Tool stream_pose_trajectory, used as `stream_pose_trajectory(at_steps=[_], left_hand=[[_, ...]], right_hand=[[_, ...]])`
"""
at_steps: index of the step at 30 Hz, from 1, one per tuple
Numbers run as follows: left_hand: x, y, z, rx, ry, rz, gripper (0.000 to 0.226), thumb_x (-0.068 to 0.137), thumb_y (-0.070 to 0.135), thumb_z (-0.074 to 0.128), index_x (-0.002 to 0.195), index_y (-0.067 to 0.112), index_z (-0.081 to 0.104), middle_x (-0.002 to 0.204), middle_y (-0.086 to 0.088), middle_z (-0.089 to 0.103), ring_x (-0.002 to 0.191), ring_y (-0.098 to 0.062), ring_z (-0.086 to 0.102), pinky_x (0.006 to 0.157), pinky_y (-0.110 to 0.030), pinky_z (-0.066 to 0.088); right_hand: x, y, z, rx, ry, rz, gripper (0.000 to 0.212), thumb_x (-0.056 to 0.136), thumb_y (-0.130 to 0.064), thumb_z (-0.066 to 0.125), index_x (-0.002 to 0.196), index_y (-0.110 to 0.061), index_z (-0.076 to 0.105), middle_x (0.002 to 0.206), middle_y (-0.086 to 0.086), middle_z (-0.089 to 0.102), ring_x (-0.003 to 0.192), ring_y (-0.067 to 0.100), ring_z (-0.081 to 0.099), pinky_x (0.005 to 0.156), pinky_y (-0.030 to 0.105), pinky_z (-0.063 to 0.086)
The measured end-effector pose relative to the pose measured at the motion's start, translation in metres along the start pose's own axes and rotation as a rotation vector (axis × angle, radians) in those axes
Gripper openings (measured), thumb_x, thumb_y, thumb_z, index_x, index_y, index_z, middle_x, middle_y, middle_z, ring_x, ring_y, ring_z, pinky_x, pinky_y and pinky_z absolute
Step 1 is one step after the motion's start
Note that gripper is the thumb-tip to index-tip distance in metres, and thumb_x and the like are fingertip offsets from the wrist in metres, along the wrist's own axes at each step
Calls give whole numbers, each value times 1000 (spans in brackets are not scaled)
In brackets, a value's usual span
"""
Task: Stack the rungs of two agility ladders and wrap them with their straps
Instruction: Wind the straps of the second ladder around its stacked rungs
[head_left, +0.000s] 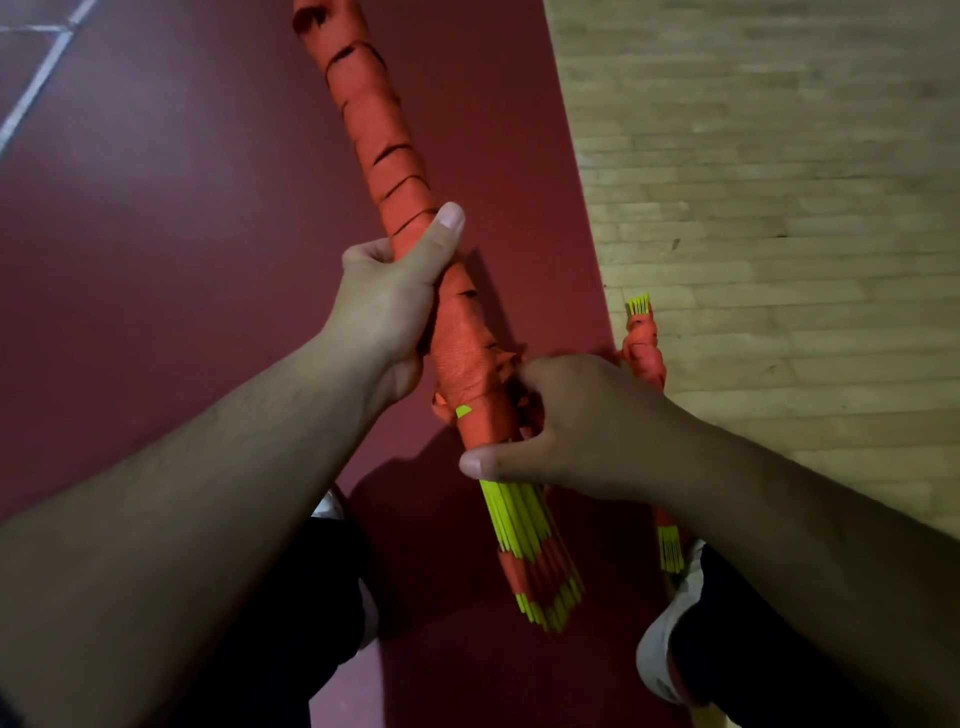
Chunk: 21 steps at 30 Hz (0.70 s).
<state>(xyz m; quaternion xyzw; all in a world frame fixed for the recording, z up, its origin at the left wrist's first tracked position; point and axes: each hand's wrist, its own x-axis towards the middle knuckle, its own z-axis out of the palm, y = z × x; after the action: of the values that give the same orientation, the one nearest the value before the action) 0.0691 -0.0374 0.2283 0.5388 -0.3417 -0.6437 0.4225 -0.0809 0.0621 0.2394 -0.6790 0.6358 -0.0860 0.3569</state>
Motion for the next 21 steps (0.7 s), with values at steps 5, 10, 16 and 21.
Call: stream_pose_trajectory(at_steps=[5,10,16,21], left_hand=[[2,6,-2,-59,-106,4,50,88,57,62,103,10,67,89,-6,67,81,-22,65,81,-41,55],[0,11,-11,-229,-395,-172,51,85,62,54,98,14,66,91,-6,68,79,-19,68,74,-33,58],[-7,9,0,-308,-458,-200,45,89,50,54,93,10,73,102,-6,73,99,-21,71,94,-37,54],[-10,9,7,-67,-272,-73,61,85,40,66,126,-4,55,91,-14,65,67,-19,67,62,-30,57]], right_hand=[[1,0,-9,232,-173,-36,59,61,-74,71,91,-24,70,84,-3,75,74,13,72,75,48,60],[-4,3,-17,510,-283,-147,53,74,-60,72,102,-15,70,101,20,74,96,41,70,87,55,56],[-2,4,-10,452,-376,-196,17,86,-31,78,98,-22,70,97,-10,77,88,-1,70,77,16,54],[8,17,-11,103,-336,-141,40,78,-62,75,100,-28,71,80,-4,75,73,7,70,71,24,55]])
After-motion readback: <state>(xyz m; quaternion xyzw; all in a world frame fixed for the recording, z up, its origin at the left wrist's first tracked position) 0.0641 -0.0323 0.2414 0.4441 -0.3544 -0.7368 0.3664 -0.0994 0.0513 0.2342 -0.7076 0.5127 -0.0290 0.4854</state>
